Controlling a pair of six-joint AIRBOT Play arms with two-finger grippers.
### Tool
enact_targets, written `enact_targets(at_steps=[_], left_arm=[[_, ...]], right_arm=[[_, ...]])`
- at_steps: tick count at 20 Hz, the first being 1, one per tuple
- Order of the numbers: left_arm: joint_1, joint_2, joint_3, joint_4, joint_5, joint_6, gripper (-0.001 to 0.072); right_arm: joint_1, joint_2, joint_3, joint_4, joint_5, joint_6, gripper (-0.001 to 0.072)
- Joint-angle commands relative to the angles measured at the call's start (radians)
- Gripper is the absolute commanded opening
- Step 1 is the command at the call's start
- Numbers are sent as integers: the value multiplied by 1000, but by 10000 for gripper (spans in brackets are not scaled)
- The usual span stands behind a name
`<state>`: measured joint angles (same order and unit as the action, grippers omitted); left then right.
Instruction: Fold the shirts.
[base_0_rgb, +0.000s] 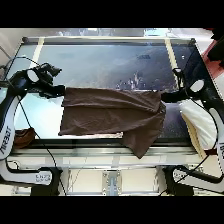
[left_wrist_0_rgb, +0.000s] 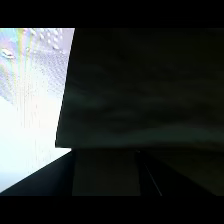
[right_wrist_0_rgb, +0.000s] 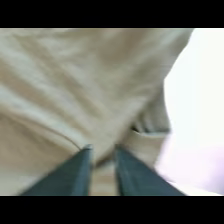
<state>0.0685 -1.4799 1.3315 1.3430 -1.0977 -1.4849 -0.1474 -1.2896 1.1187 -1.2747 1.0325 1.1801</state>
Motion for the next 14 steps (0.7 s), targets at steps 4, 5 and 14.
enact_targets(at_steps=[4, 5, 14], left_arm=[[15, 429, -154, 131, -87, 35, 456], [33, 504, -255, 135, -75, 9, 456], [56, 775, -682, -2, -48, -117, 456]], right_arm=[[-120, 320, -48, -122, 272, 111, 409], [-175, 368, -127, -44, 286, 109, 409], [-316, 465, -750, 348, 325, 77, 556]])
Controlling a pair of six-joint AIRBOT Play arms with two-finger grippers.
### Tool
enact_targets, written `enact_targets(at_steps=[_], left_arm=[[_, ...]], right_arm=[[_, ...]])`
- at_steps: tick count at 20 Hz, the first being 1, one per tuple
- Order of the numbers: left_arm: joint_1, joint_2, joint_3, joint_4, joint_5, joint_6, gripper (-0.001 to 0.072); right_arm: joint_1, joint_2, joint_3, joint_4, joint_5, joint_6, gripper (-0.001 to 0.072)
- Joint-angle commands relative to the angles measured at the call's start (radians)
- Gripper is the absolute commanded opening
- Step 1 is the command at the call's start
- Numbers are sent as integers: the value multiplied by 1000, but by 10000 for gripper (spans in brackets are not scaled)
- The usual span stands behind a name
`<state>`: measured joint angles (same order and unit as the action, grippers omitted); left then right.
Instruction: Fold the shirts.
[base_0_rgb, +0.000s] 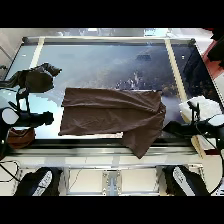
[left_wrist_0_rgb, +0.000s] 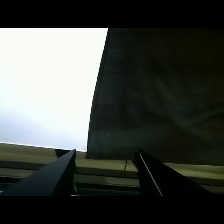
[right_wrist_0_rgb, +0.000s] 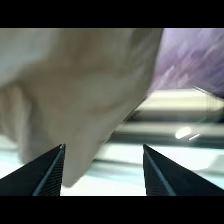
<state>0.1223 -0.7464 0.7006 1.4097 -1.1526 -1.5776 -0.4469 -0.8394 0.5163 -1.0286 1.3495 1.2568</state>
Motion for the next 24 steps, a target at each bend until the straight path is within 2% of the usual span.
enact_targets(at_steps=[1, 7, 11, 14, 16, 18, 20, 23, 24], left_arm=[[2, 41, -51, -87, 11, -23, 455], [2, 41, -51, -113, 10, -23, 456], [2, 41, -51, -134, 9, -23, 456], [2, 41, -51, -134, 7, -18, 456], [2, 41, -51, -133, 12, -11, 455], [2, 41, -51, -133, 30, -11, 456], [2, 41, -51, -133, 45, -11, 456], [2, 41, -51, -131, 49, 2, 456], [2, 41, -51, -130, 52, 8, 456]], right_arm=[[-16, 15, -176, 109, -6, 0, 555], [42, 15, -248, 132, -127, 16, 538], [261, 15, -248, 105, -302, 150, 536], [355, 15, -248, 8, -326, 284, 536], [362, 15, -248, 31, -343, 292, 535], [362, 15, -248, 80, -367, 286, 459], [362, 15, -248, 110, -370, 278, 442], [361, 15, -248, 154, -397, 248, 271], [361, 15, -248, 183, -418, 221, 188]])
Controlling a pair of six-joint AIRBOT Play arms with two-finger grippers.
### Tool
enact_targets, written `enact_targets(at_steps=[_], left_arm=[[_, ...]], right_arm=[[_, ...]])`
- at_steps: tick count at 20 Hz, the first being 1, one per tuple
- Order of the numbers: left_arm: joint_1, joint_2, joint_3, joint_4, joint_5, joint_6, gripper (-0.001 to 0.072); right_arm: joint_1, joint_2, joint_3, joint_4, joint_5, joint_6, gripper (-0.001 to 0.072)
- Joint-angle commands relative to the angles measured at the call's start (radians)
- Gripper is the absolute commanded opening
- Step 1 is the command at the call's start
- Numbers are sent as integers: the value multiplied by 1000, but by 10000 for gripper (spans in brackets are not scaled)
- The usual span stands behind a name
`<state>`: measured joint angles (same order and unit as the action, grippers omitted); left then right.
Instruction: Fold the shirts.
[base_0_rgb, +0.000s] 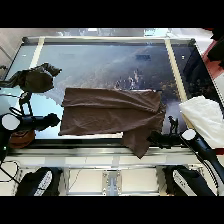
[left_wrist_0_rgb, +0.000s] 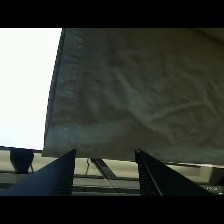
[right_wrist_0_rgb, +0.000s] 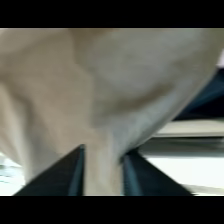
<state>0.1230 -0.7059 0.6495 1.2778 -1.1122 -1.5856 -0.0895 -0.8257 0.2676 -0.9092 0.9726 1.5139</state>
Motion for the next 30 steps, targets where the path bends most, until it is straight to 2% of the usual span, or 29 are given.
enact_targets(at_steps=[1, 2, 4, 5, 6, 7, 8, 9, 10, 12, 16, 30], left_arm=[[1, 1, 0, 2, 22, 16, 456], [1, 1, 0, 2, 42, 15, 456], [1, 1, 0, 2, 106, 4, 456], [2, 1, 0, 18, 131, -37, 456], [2, 1, -3, 85, 161, -155, 456], [2, 1, -15, 194, 192, -341, 455], [2, 0, -44, 322, 210, -569, 454], [3, 0, -77, 390, 188, -735, 453], [3, 0, -117, 393, 150, -819, 452], [3, 0, -192, 271, 131, -837, 450], [3, -1, -292, 11, 267, -770, 449], [1, -130, -316, -3, 321, -763, 448]], right_arm=[[4, 1, 1, 92, -58, -66, 85], [4, 1, 1, 119, -69, -91, 28], [4, 1, 3, 144, -70, -102, 28], [4, 2, 3, 147, -66, -102, 28], [4, 2, 3, 147, -61, -103, 28], [4, 2, 3, 147, -60, -109, 28], [4, 2, 3, 150, -60, -124, 28], [4, 2, 3, 154, -60, -132, 28], [4, 2, 3, 164, -59, -138, 28], [4, 2, 3, 201, -59, -181, 28], [4, 2, 3, 265, -60, -239, 28], [4, 2, 3, 312, -59, -263, 28]])
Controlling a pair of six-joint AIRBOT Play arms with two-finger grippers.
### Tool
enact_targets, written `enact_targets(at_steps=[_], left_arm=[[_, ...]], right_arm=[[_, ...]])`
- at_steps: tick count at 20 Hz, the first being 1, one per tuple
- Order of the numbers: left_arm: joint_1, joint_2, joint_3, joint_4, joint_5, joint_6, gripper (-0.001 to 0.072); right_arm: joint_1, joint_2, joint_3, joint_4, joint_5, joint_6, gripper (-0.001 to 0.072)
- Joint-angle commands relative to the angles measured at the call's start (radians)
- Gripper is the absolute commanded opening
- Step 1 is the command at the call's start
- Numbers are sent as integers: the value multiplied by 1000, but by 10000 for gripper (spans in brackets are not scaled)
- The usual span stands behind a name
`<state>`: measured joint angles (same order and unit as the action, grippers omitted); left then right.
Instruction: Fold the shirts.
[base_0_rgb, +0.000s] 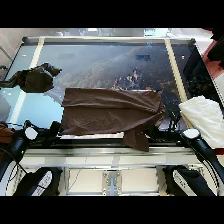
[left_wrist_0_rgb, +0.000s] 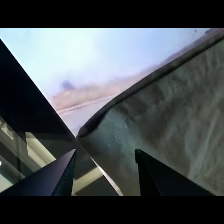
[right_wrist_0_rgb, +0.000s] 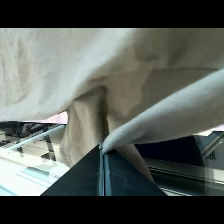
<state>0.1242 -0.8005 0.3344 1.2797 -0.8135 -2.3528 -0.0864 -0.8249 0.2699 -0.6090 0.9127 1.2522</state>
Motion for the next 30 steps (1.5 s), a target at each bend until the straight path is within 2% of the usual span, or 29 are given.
enact_targets(at_steps=[1, 2, 3, 4, 7, 9, 12, 15, 18, 23, 27, 30], left_arm=[[0, -43, -1, -17, 35, 5, 439], [0, -43, -1, -40, 49, 6, 335], [0, -43, 0, -80, 69, 42, 137], [0, -43, 4, -115, 90, 87, 13], [0, -43, 48, -166, 90, 196, 16], [0, -43, 112, -178, 39, 283, 16], [0, -43, 229, -173, 12, 393, 16], [0, -43, 350, -126, 10, 417, 16], [0, -43, 426, -126, 0, 448, 15], [0, -43, 467, -76, -18, 450, 16], [0, -45, 481, -79, 89, 458, 13], [0, -88, 524, -77, 100, 504, 13]], right_arm=[[1, 1, 1, 17, 1, -1, 28], [1, 1, 1, 22, 1, -2, 28], [1, 1, 1, 28, 1, -2, 27], [1, 3, 1, 36, 2, -2, 27], [-1, 45, 20, 36, 65, 2, 27], [-1, 97, 62, 15, 129, 55, 26], [-2, 183, 150, -179, 189, 247, 26], [-2, 227, 240, -392, 307, 360, 27], [-2, 229, 304, -408, 369, 365, 26], [-2, 229, 375, -478, 420, 373, 25], [-2, 192, 433, -484, 303, 357, 24], [-1, 71, 512, -476, 202, 306, 24]])
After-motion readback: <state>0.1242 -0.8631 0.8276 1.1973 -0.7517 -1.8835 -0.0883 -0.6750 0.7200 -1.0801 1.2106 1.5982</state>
